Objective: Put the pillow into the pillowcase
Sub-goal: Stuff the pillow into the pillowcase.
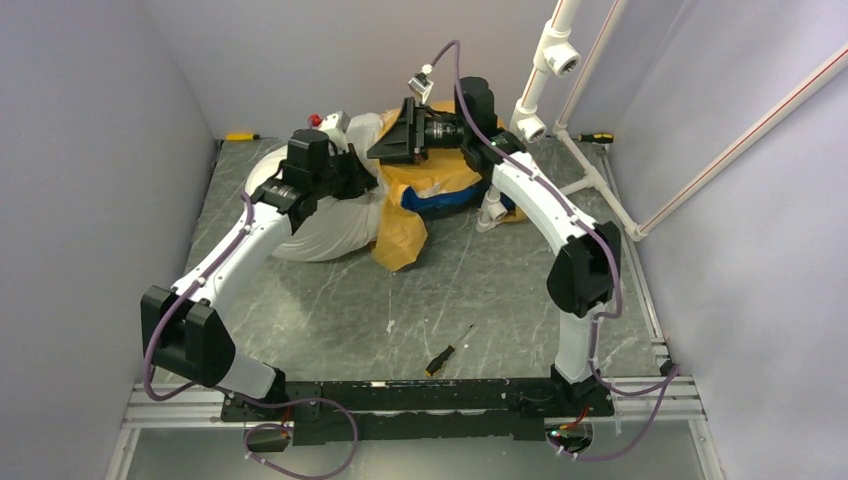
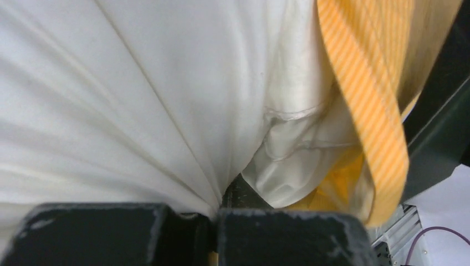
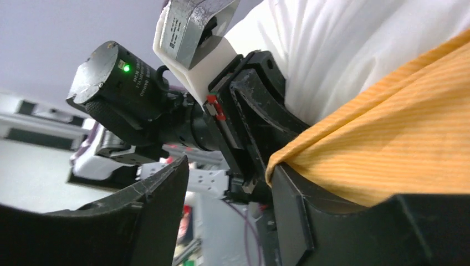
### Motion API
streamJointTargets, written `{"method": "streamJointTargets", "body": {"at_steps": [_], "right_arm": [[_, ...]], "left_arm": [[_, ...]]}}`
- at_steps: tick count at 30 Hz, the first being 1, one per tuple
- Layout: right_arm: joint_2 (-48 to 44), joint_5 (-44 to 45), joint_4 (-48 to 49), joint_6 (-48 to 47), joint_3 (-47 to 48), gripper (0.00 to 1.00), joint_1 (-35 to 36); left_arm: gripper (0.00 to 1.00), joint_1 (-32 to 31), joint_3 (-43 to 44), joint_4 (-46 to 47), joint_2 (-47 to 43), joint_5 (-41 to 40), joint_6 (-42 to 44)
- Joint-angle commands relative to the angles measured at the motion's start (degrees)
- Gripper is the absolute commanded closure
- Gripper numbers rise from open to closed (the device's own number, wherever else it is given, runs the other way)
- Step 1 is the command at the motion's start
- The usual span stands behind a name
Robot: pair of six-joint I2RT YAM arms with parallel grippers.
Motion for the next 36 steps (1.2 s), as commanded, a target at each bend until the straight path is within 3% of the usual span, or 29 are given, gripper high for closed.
{"method": "streamJointTargets", "body": {"at_steps": [1, 8, 14, 19, 26, 36], "right_arm": [[-4.97, 11.78, -17.78, -16.43, 4.64, 0.38, 1.24], [-5.99, 30.36, -39.98, -29.93, 11.58, 0.31, 4.28], [-6.88, 51.89, -49.12, -36.01, 13.5, 0.33, 9.15], [-9.94, 63.76, -53.17, -40.55, 12.68, 0.34, 12.49], [-15.01, 70.18, -58.6, -43.16, 9.65, 0.32, 14.82], [-16.79, 67.17, -56.69, -40.56, 0.53, 0.33, 14.84]], "left_arm": [[1.0, -0.87, -0.18, 5.2, -2.27, 2.28, -2.08], [1.0, -0.87, 0.03, 3.44, -2.51, 2.63, -2.81], [1.0, -0.86, -0.09, 2.45, -2.75, 3.28, -3.02], [1.0, -0.87, -0.6, 2.21, -3.07, 3.15, -3.65], [1.0, -0.87, -0.22, 1.9, -2.34, 3.71, -3.69], [1.0, -0.87, -0.27, 1.84, -2.23, 4.09, -3.55]]}}
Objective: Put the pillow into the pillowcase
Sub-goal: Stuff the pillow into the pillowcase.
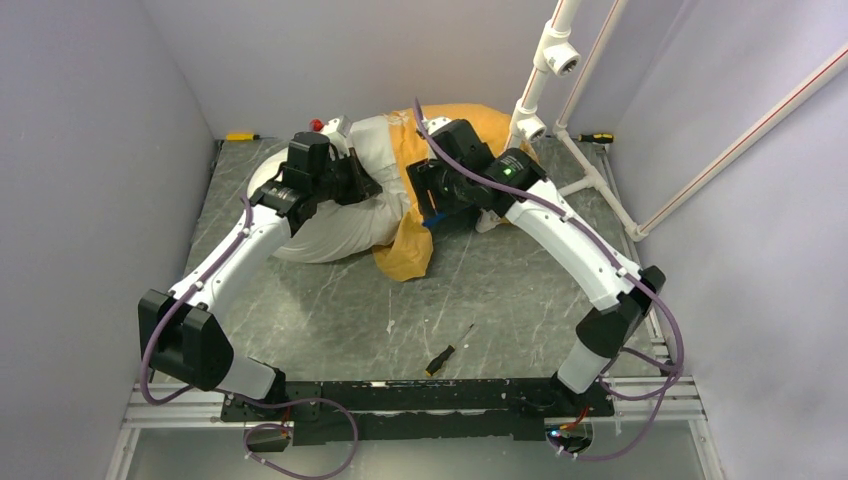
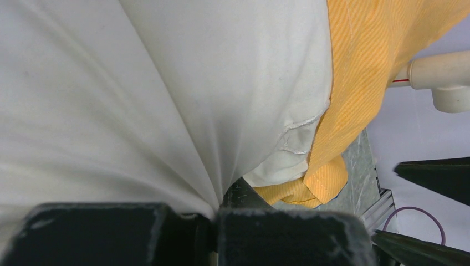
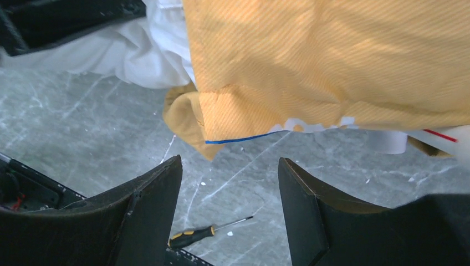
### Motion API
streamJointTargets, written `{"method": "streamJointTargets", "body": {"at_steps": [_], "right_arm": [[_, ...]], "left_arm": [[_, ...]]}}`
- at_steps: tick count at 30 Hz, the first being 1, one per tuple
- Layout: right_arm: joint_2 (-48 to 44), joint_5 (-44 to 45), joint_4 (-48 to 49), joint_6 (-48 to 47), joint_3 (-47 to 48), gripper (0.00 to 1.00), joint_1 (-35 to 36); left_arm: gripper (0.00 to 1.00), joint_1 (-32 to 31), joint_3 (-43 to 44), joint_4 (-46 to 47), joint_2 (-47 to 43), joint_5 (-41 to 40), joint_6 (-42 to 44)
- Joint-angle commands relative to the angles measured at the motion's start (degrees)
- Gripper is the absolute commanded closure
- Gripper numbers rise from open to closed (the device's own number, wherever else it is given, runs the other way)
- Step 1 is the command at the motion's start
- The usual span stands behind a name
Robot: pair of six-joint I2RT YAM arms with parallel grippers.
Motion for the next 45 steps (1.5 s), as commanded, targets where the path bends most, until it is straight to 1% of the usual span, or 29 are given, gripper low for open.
{"method": "streamJointTargets", "body": {"at_steps": [1, 6, 10, 11, 12, 13, 16, 17, 19, 20, 23, 28, 31, 33, 35, 37, 39, 40, 41, 43, 45], "right_arm": [[1.87, -0.33, 1.25, 0.04, -1.39, 0.33, 0.16], [5.3, -2.05, 4.64, -1.34, -0.97, 0.33, 0.24], [8.39, 0.15, 5.27, -3.34, 0.14, 0.37, 0.22], [8.94, 1.16, 5.46, -4.02, 0.38, 0.4, 0.26], [9.4, 2.11, 5.6, -4.75, 0.67, 0.44, 0.39], [9.71, 3.22, 5.85, -5.53, 0.84, 0.5, 0.53], [10.72, 5.66, 5.91, -7.94, 1.4, 0.77, 0.85], [11.01, 6.08, 5.73, -8.29, 1.78, 0.88, 0.86], [11.16, 5.55, 5.82, -8.97, 2.37, 1.0, 0.86], [11.0, 4.92, 5.84, -8.92, 2.94, 1.0, 0.86], [9.84, -2.28, 6.23, -8.85, 5.12, 1.0, 0.57], [6.26, -31.64, 12.7, -10.35, 6.67, 1.0, -0.45], [7.58, -47.58, 15.94, -6.31, 10.5, 1.0, -1.42], [9.53, -57.06, 18.01, -2.6, 14.1, 1.0, -1.57], [10.53, -62.98, 22.95, 2.42, 16.12, 1.0, -1.58], [10.11, -67.13, 31.26, 8.83, 15.06, 1.0, -1.6], [9.51, -71.14, 43.5, 17.75, 12.78, 1.0, -1.68], [9.61, -72.95, 49.49, 24.51, 11.88, 1.0, -1.77], [9.98, -74.34, 55.4, 28.89, 11.74, 1.0, -1.72], [11.21, -76.08, 63.64, 34.26, 12.48, 1.0, -1.69], [12.15, -77.32, 66.79, 36.51, 12.97, 1.0, -1.75]], "left_arm": [[1.0, -0.5, 0.45, 3.7, -0.76, 1.38, -0.04], [1.0, -0.5, 0.11, 2.82, -1.7, 0.96, 0.12], [1.0, -0.5, -0.25, 2.36, -2.34, 0.51, 0.19], [1.0, -0.5, -0.29, 2.23, -2.44, 0.36, 0.19], [1.0, -0.5, -0.22, 2.11, -2.45, 0.23, 0.27], [1.0, -0.5, -0.09, 2.07, -2.45, 0.11, 0.2], [1.0, -0.5, 0.13, 2.08, -2.29, 0.01, 0.31], [1.0, -0.5, 0.23, 2.15, -2.2, 0.1, 0.22], [1.0, -0.5, 0.61, 2.28, -2.04, 0.05, 0.28], [1.0, -0.5, 0.85, 2.32, -1.94, 0.07, 0.37], [1.0, -0.5, 1.53, 2.85, -1.59, 0.31, 0.38], [1.0, -0.54, 1.94, 7.33, -1.49, 3.61, -0.09], [1.0, -1.16, 1.76, 10.78, -1.25, 5.62, -0.56], [1.0, -2.17, 1.99, 11.47, -1.02, 4.88, -0.33], [1.0, -3.31, 1.89, 12.56, -0.73, 4.32, -0.29], [1.0, -5.06, 1.34, 14.29, -0.25, 4.29, -0.18], [1.0, -6.79, 1.24, 15.39, 0.48, 4.31, 0.08], [1.0, -7.81, 1.13, 15.89, 0.9, 4.33, 0.36], [1.0, -8.71, 1.11, 16.4, 1.3, 4.41, 0.67], [1.0, -10.64, 1.3, 16.56, 2.06, 3.43, 1.42], [1.0, -12.0, 1.28, 15.8, 2.25, 0.89, 1.87]]}}
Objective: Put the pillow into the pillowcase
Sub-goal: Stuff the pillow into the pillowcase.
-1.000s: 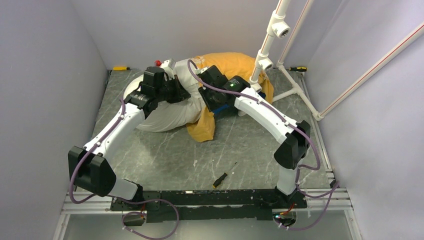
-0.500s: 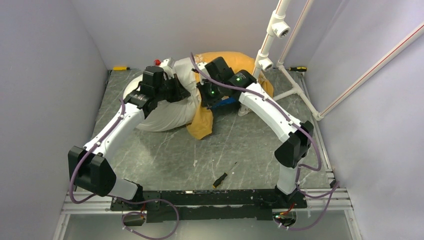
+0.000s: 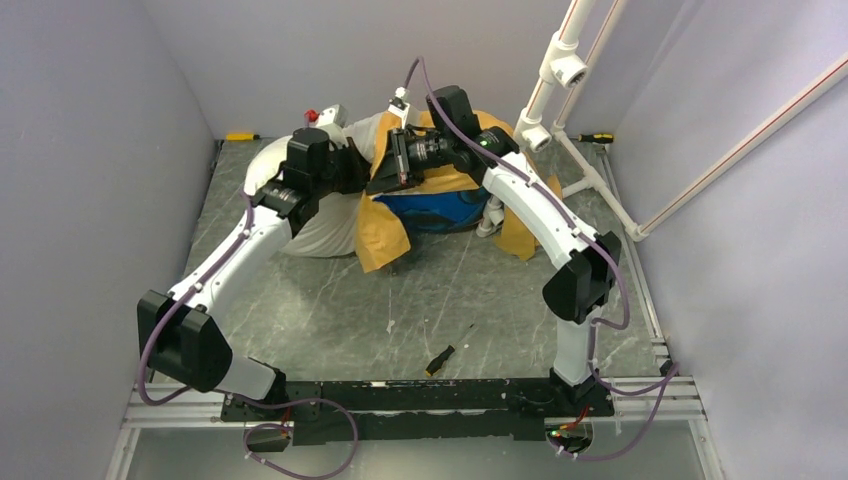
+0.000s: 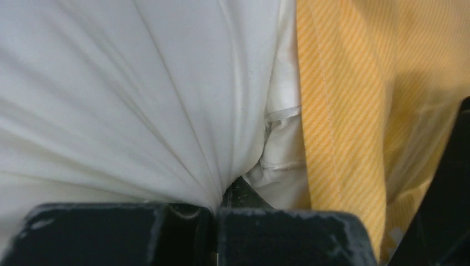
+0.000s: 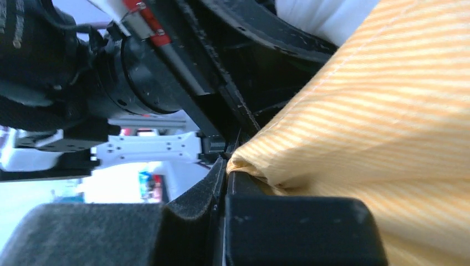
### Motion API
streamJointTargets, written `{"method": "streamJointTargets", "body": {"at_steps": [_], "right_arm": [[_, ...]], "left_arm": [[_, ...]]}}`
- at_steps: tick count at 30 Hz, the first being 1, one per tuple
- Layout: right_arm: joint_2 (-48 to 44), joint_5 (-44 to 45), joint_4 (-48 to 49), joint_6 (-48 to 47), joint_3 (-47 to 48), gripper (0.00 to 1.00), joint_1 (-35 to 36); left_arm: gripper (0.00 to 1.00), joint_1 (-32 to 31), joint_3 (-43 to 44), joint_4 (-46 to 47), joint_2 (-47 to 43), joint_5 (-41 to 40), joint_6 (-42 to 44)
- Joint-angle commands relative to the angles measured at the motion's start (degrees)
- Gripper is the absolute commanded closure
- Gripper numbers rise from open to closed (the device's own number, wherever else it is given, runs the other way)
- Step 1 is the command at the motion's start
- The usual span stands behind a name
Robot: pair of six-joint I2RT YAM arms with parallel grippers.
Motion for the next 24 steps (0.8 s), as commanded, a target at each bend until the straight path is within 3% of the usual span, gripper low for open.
{"method": "streamJointTargets", "body": {"at_steps": [1, 3, 6, 7, 10, 14, 17, 24], "right_arm": [[-1.89, -23.2, 45.19, 17.77, 5.61, 1.0, 5.1], [-2.01, -20.46, 36.42, 11.71, 5.93, 1.0, 4.47], [-2.92, -7.85, 16.27, -0.52, 6.41, 0.99, 2.94], [-3.0, -2.31, 12.1, -1.94, 5.92, 0.84, 2.18], [-1.08, 6.48, 1.01, -5.05, 7.98, 0.69, -0.26], [3.42, 16.89, -13.44, -11.92, 21.42, 0.44, -0.74], [3.66, 22.72, -16.62, -13.67, 25.53, 0.34, -0.7], [0.02, 32.91, -14.13, -13.4, 20.64, 0.3, -0.57]], "left_arm": [[1.0, -10.36, 1.47, 8.22, 2.38, 4.04, 1.71], [1.0, -10.38, 1.52, 5.41, 1.39, -0.84, 2.05], [1.0, -10.42, 0.86, 1.97, -1.35, -8.62, 4.08], [1.0, -10.38, 0.35, 1.27, -2.48, -9.89, 4.62], [1.0, -9.08, 0.12, -1.27, -4.63, -12.1, 4.42], [1.0, -7.25, 2.97, -8.36, -4.31, -12.08, 2.05], [1.0, -6.46, 5.67, -13.8, -3.49, -12.88, 1.19], [1.0, -5.42, 7.72, -16.53, -3.43, -12.21, 1.74]]}}
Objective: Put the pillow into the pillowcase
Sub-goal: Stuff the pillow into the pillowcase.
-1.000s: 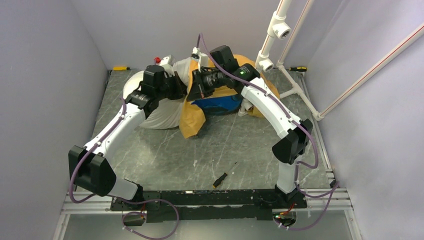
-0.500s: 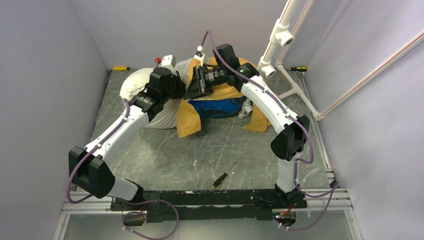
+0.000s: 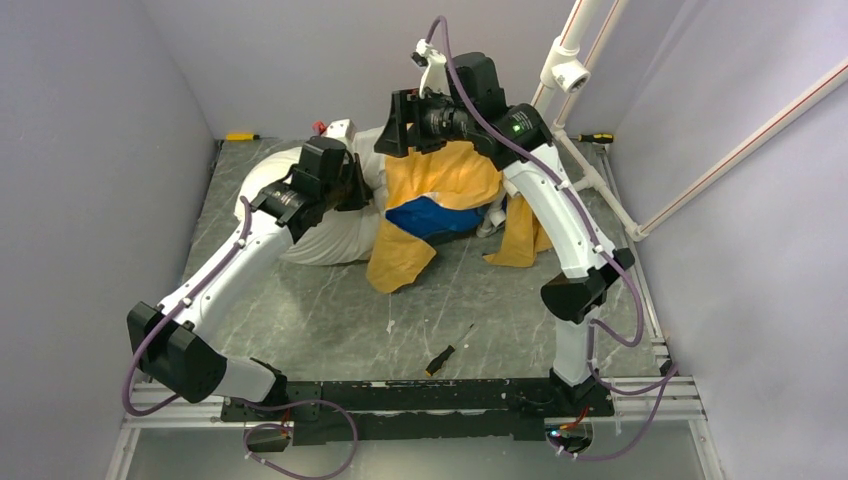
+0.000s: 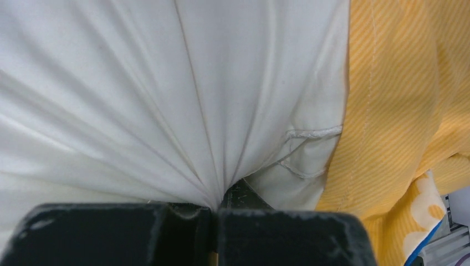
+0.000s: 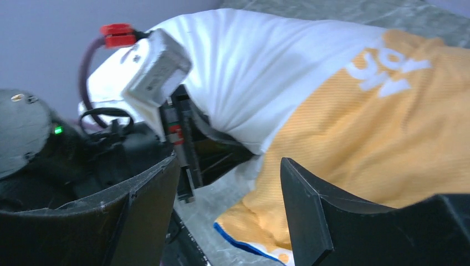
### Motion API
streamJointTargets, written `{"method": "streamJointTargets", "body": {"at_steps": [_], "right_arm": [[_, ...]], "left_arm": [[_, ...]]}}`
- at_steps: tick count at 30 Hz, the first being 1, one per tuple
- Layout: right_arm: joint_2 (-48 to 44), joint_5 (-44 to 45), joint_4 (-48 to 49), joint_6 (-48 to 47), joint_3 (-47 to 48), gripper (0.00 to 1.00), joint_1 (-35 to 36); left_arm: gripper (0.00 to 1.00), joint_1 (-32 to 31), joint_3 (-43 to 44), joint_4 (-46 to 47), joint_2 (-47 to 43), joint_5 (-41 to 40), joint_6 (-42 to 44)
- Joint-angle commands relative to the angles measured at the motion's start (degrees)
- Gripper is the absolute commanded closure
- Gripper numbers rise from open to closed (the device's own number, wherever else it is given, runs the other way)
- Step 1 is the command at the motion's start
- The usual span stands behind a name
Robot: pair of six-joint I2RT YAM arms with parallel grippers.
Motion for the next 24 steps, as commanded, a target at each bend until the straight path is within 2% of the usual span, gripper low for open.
{"method": "streamJointTargets", "body": {"at_steps": [1, 4, 7, 15, 18, 20, 22, 24], "right_arm": [[-1.29, 11.36, -0.67, -1.66, -0.82, 0.3, 0.22], [1.6, 13.89, -2.75, -2.83, 2.33, 0.3, 0.2], [3.14, 13.64, -2.49, -3.13, 0.82, 0.3, 0.35], [4.38, 19.25, -1.82, -5.61, -3.4, 0.42, 1.83], [3.75, 19.53, -1.6, -6.37, -3.45, 0.59, 1.81], [2.14, 18.28, 0.03, -6.34, -4.44, 0.75, 1.76], [-0.03, 15.44, 2.64, -5.88, -6.32, 0.85, 1.49], [-1.77, 8.77, 6.25, -5.02, -8.38, 0.92, 0.75]], "left_arm": [[1.0, -0.08, 3.09, 1.56, -1.03, 2.76, -0.37], [1.0, -0.08, 2.47, 2.13, -1.24, 3.92, -0.29], [1.0, -0.08, 2.34, 1.26, -1.24, 4.66, -0.57], [1.0, -0.08, 0.83, 0.75, -2.2, 4.96, -1.27], [1.0, -0.08, 0.95, 0.49, -2.0, 4.74, -1.01], [1.0, -0.08, 1.25, 0.25, -1.73, 4.71, -0.84], [1.0, -0.08, 1.43, 0.24, -1.59, 4.65, -0.67], [1.0, -0.08, 1.58, 0.35, -1.5, 4.65, -0.49]]}}
